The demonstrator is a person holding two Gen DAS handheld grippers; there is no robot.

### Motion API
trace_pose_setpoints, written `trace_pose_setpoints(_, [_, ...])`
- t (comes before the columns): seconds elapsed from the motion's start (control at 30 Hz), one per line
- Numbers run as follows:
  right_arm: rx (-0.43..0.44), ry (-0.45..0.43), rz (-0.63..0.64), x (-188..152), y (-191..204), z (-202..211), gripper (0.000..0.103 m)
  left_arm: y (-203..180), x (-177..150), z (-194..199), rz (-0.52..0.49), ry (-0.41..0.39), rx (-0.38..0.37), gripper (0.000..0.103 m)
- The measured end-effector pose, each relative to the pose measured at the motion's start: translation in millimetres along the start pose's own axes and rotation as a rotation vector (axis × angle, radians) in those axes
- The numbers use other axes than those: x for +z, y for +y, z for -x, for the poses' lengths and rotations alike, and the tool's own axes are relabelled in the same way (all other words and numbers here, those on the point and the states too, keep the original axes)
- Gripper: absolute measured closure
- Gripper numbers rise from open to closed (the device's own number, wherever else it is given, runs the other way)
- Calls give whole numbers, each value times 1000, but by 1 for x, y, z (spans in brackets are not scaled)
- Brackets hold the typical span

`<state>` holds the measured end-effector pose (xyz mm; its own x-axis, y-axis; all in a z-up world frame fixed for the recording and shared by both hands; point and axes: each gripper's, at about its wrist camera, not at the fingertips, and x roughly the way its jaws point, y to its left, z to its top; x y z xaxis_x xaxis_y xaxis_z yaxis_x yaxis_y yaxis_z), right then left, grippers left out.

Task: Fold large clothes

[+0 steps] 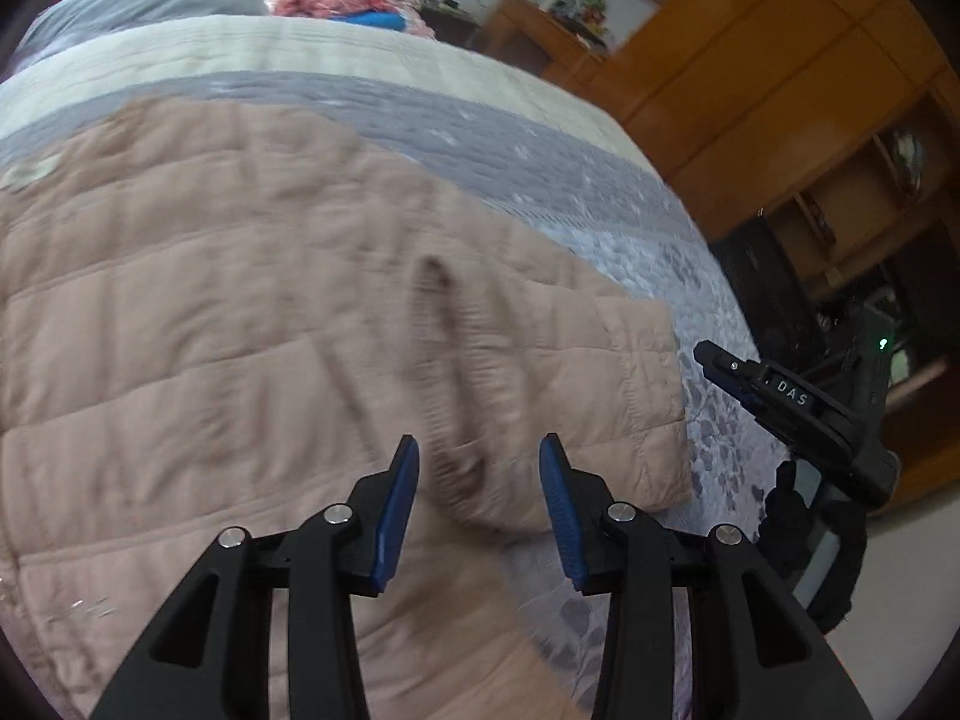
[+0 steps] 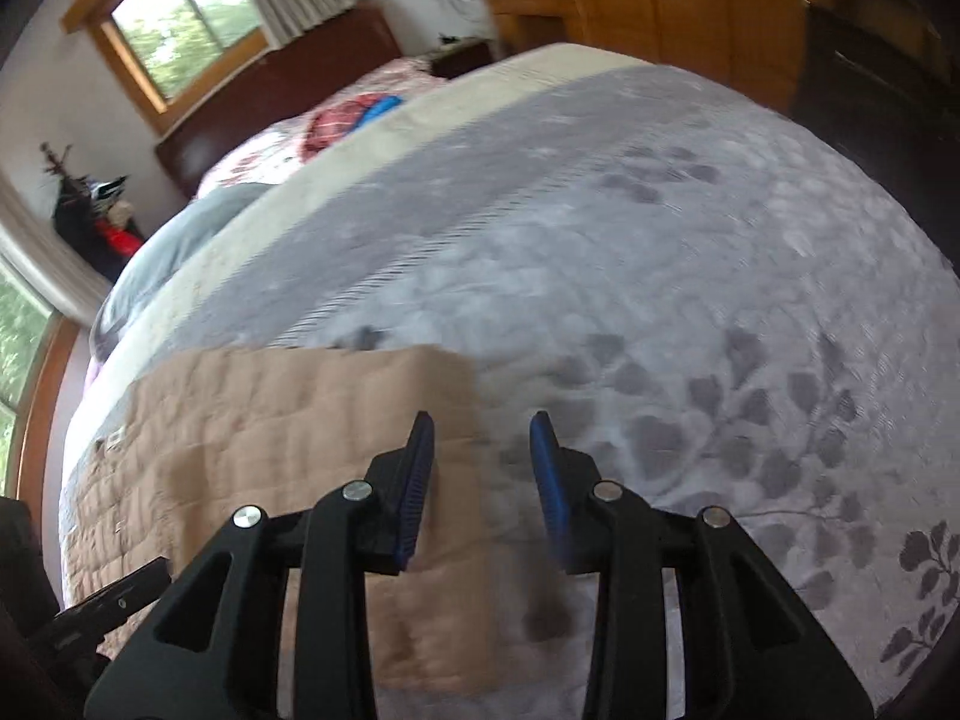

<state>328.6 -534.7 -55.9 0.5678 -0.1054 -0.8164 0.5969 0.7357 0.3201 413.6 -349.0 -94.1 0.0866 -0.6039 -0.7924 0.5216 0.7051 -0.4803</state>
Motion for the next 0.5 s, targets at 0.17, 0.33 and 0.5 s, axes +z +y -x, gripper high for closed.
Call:
trace_pose_setpoints(0.17, [21,9,17,-6,7,-1,70,-12,4,-17,-10,5,39,89])
trace_pose_setpoints(0.33, [76,9,48,-10,25,0,70,-1,-3,21,-2,-90,16,99])
trace_pose_setpoints(0.5, [160,40,75,-13,45,-5,70,29,-17,85,15,-210,35,99])
